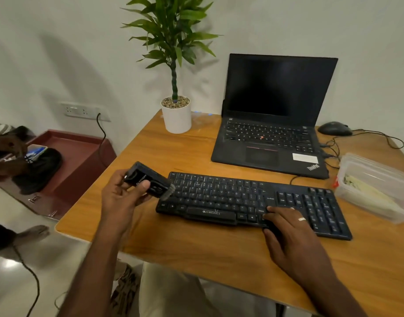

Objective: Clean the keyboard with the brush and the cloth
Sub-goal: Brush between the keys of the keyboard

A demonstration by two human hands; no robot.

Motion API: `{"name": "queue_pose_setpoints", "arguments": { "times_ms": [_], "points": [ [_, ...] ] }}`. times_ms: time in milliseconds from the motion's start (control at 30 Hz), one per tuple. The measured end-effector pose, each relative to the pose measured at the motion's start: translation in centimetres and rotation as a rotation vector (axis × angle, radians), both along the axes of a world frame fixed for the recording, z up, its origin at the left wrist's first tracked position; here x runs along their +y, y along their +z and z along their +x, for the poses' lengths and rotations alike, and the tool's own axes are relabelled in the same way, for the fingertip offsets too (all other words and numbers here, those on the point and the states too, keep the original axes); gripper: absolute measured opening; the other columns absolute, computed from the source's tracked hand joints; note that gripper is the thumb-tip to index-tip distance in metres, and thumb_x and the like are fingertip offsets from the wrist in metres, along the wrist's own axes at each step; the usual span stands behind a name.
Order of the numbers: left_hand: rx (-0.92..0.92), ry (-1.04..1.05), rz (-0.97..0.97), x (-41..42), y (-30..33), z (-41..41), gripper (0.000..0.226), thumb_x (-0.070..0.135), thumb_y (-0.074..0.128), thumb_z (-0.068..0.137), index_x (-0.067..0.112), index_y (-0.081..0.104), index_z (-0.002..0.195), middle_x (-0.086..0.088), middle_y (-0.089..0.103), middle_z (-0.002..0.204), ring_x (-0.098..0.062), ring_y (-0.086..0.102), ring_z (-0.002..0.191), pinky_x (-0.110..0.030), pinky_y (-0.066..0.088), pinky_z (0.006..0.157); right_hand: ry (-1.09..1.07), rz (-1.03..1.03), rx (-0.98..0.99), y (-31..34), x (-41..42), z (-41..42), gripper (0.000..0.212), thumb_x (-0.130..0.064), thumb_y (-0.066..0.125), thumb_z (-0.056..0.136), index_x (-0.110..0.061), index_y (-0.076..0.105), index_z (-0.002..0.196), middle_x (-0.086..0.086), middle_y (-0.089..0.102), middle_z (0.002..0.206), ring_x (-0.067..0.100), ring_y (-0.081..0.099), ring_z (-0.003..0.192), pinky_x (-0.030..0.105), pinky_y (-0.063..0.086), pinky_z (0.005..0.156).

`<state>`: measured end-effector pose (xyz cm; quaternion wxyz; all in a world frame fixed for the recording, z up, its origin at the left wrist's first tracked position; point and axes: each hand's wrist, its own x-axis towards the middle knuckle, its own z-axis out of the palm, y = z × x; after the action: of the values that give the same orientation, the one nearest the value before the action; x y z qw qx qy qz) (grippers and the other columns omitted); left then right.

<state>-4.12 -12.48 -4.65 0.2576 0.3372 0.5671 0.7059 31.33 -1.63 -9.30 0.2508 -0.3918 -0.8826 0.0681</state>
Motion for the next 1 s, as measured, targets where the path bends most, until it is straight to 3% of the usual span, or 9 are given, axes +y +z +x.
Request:
{"name": "queue_pose_setpoints", "arguments": {
  "times_ms": [133,233,333,467,600,733,833,1000],
  "points": [
    [0.216,0.009,-0.071,-0.6,0.4,0.2,0.025,-0.006,0.071,0.082,-0.003,0.059,0.104,0.01,0.072,0.089,-0.009,0.072,0.087,-0.036,0.062,0.077,-0.005,-0.002,-0.007,0.0,0.1,0.0,0.035,-0.021,0.077,0.083,-0.017,0.068,0.117,0.001,0.063,0.125,0.017,0.054,0.116,0.043,0.053,0.096],
    [0.244,-0.108,-0.138,0.1,0.2,1.8,0.022,-0.013,0.067,0.083,-0.008,0.054,0.101,0.01,0.072,0.083,-0.007,0.072,0.078,-0.026,0.061,0.07,0.01,0.009,0.011,0.0,0.0,0.0,0.034,-0.017,0.078,0.082,-0.014,0.069,0.115,0.002,0.064,0.123,0.018,0.055,0.114,0.041,0.051,0.098],
    [0.212,-0.135,-0.129,1.6,0.1,3.9,0.021,-0.01,0.067,0.084,0.0,0.054,0.097,0.008,0.072,0.082,-0.01,0.072,0.077,-0.026,0.059,0.066,0.003,0.021,0.018,0.1,0.0,0.0,0.033,-0.018,0.078,0.083,-0.014,0.069,0.115,0.002,0.064,0.122,0.016,0.054,0.114,0.042,0.05,0.1],
    [-0.046,0.035,-0.012,1.9,-0.2,4.5,0.019,-0.001,0.065,0.089,0.016,0.058,0.096,0.006,0.074,0.091,-0.013,0.073,0.091,-0.026,0.061,0.069,-0.012,0.008,0.027,-0.1,0.2,0.2,0.032,-0.02,0.076,0.085,-0.016,0.068,0.116,0.0,0.064,0.122,0.016,0.055,0.114,0.044,0.046,0.106],
    [0.072,0.128,-0.006,0.2,-0.2,2.9,0.027,0.004,0.069,0.086,0.029,0.062,0.093,0.01,0.071,0.097,-0.013,0.069,0.098,-0.033,0.062,0.079,-0.027,-0.008,0.012,-0.2,0.2,0.1,0.033,-0.022,0.075,0.085,-0.017,0.068,0.117,0.0,0.064,0.124,0.017,0.056,0.115,0.045,0.048,0.106],
    [0.158,-0.009,-0.162,0.5,-0.8,2.8,0.028,0.005,0.072,0.085,0.029,0.064,0.098,0.003,0.071,0.103,-0.025,0.069,0.1,-0.046,0.058,0.083,-0.03,-0.01,0.01,-0.1,0.1,0.0,0.033,-0.02,0.077,0.084,-0.016,0.068,0.115,0.0,0.064,0.122,0.016,0.055,0.114,0.046,0.052,0.099],
    [0.153,-0.152,-0.15,2.2,-0.5,5.0,0.025,0.001,0.072,0.085,0.016,0.061,0.102,-0.007,0.072,0.103,-0.027,0.071,0.098,-0.036,0.06,0.078,-0.031,-0.011,0.007,-0.1,0.1,0.1,0.032,-0.02,0.076,0.084,-0.016,0.068,0.115,0.0,0.064,0.123,0.016,0.055,0.114,0.047,0.053,0.098],
    [-0.179,-0.038,0.013,3.1,-0.9,6.9,0.019,0.005,0.065,0.088,0.016,0.057,0.1,0.004,0.073,0.094,-0.017,0.07,0.095,-0.028,0.061,0.072,-0.034,-0.019,0.025,-0.1,0.0,0.3,0.032,-0.02,0.076,0.085,-0.017,0.068,0.116,-0.001,0.064,0.123,0.015,0.054,0.115,0.047,0.052,0.101]
  ]
}}
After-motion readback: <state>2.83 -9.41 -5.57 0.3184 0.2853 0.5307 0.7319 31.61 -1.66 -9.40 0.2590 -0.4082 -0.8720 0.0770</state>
